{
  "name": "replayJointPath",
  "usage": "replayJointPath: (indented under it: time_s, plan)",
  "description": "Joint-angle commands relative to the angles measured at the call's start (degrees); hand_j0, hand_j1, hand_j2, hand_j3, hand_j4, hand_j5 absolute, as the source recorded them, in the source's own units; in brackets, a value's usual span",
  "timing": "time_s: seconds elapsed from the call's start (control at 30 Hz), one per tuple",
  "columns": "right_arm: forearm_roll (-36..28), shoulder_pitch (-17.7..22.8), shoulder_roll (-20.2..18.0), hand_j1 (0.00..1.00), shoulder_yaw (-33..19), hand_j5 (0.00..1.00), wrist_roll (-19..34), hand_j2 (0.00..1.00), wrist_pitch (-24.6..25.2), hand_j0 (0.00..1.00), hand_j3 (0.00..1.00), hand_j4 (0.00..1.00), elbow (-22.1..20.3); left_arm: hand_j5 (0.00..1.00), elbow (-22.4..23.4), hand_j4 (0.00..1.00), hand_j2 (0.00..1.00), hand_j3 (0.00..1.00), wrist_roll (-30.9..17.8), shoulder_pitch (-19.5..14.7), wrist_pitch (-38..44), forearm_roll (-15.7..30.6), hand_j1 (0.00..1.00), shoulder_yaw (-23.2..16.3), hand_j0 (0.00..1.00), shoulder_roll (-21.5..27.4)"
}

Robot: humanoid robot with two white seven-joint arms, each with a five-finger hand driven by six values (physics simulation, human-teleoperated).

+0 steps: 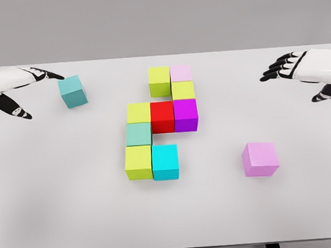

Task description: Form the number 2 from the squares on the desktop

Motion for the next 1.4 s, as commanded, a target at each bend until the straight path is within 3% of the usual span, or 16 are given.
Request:
replayJointPath:
  time_s: [0.0, 0.27, 0.33, 0.4, 0.47, 0.57, 0.63, 0.67, 0.73, 0.9, 0.93, 1.0, 1.07, 1.13, 1.23, 1.37]
  plan:
    - [-0.3, 0.0, 0.0, 1.0, 0.0, 1.0, 0.0, 1.0, 0.2, 1.0, 1.0, 1.0, 0.0, 1.0, 0.0, 1.0, 1.0, 1.0, 0.0, 0.0, 0.1, -0.9, 1.0, 0.1, 1.0, -0.3]
    - [-0.2, -3.1, -0.3, 1.0, 3.2, 1.0, 0.0, 1.0, 0.2, 1.0, 1.0, 1.0, -0.5, 1.0, 5.0, 1.0, 1.0, 1.0, 0.0, -4.2, 0.1, -7.2, 1.0, 0.1, 1.0, -5.5]
    - [1.5, -3.4, -0.6, 1.0, 6.8, 1.0, 0.0, 1.0, 0.2, 1.0, 1.0, 1.0, -7.0, 1.0, 4.8, 1.0, 1.0, 1.0, 0.1, -4.7, 0.1, -7.5, 1.0, -0.5, 1.0, -6.8]
    - [1.9, -5.6, -0.5, 1.0, 11.1, 1.0, 0.0, 1.0, 0.2, 1.0, 1.0, 1.0, -8.7, 1.0, 3.6, 1.0, 1.0, 1.0, 0.1, -6.5, 0.1, -15.0, 1.0, -2.7, 1.0, -6.9]
    - [2.0, -7.6, -0.5, 1.0, 13.9, 1.0, 0.0, 1.0, 0.2, 1.0, 1.0, 1.0, -8.8, 1.0, 3.7, 1.0, 1.0, 1.0, 0.4, -7.6, 0.1, -14.7, 1.0, -3.1, 1.0, -7.0]
    - [2.8, -10.2, 0.0, 1.0, 18.4, 1.0, 0.0, 1.0, 0.2, 1.0, 1.0, 1.0, -9.2, 1.0, 7.9, 1.0, 1.0, 1.0, 0.6, -11.1, 0.1, -8.4, 1.0, -7.1, 1.0, -7.5]
    - [4.2, -10.2, 0.0, 1.0, 18.6, 1.0, 0.0, 1.0, 0.2, 1.0, 1.0, 1.0, -9.9, 1.0, 8.9, 1.0, 1.0, 1.0, 0.5, -12.5, 0.1, 4.4, 1.0, -12.9, 1.0, -8.5]
    - [5.1, -10.2, 0.1, 1.0, 19.7, 1.0, 0.0, 1.0, 0.2, 1.0, 1.0, 1.0, -10.4, 1.0, 8.3, 1.0, 1.0, 1.0, 0.4, -15.4, 2.7, 14.9, 1.0, -16.0, 1.0, -8.6]
    - [6.9, -10.2, 0.2, 1.0, 21.0, 1.0, 0.0, 1.0, 0.2, 1.0, 1.0, 1.0, -10.4, 1.0, 8.2, 1.0, 1.0, 1.0, 0.5, -16.3, 7.8, 21.7, 1.0, -17.0, 1.0, -6.3]
    - [9.7, -10.1, 0.1, 1.0, 23.1, 1.0, 0.0, 1.0, 0.2, 1.0, 1.0, 1.0, -10.4, 1.0, 6.9, 1.0, 1.0, 1.0, -1.3, -17.3, 8.6, 23.1, 1.0, -19.0, 1.0, -7.4]
    - [9.7, -10.1, 0.0, 1.0, 23.5, 1.0, 0.0, 1.0, 0.2, 1.0, 1.0, 1.0, -10.4, 1.0, 6.9, 1.0, 1.0, 1.0, -1.4, -17.3, 10.8, 28.7, 1.0, -24.1, 1.0, -7.6]
    - [9.7, -10.1, 0.1, 1.0, 24.5, 1.0, 0.0, 1.0, 0.2, 1.0, 1.0, 1.0, -10.4, 1.0, 4.9, 1.0, 1.0, 1.0, -1.1, -17.4, 14.4, 31.0, 1.0, -26.6, 1.0, -8.2]
    - [9.8, -10.1, 0.1, 1.0, 25.2, 1.0, 0.0, 1.0, 0.2, 1.0, 1.0, 1.0, -10.5, 1.0, -1.7, 1.0, 1.0, 1.0, -0.5, -17.8, 31.1, 33.5, 1.0, -26.5, 1.0, -7.6]
    - [9.8, -10.1, 0.2, 1.0, 25.9, 1.0, 0.0, 1.0, 0.2, 1.0, 1.0, 1.0, -10.5, 0.99, -11.5, 0.99, 0.99, 0.99, 11.7, -17.3, 49.6, 32.1, 0.99, -24.3, 0.99, -7.3]
    - [9.8, -10.1, 0.3, 1.0, 27.1, 1.0, 0.0, 1.0, 0.2, 1.0, 1.0, 1.0, -10.5, 1.0, -19.4, 1.0, 1.0, 1.0, 26.3, -16.2, 59.5, 30.0, 1.0, -24.3, 1.0, -6.8]
    - [9.8, -10.1, 0.8, 1.0, 27.4, 1.0, 0.0, 1.0, 0.2, 1.0, 1.0, 1.0, -10.5, 1.0, -19.4, 1.0, 1.0, 1.0, 27.6, -16.2, 60.5, 27.4, 1.0, -24.4, 1.0, -6.7]
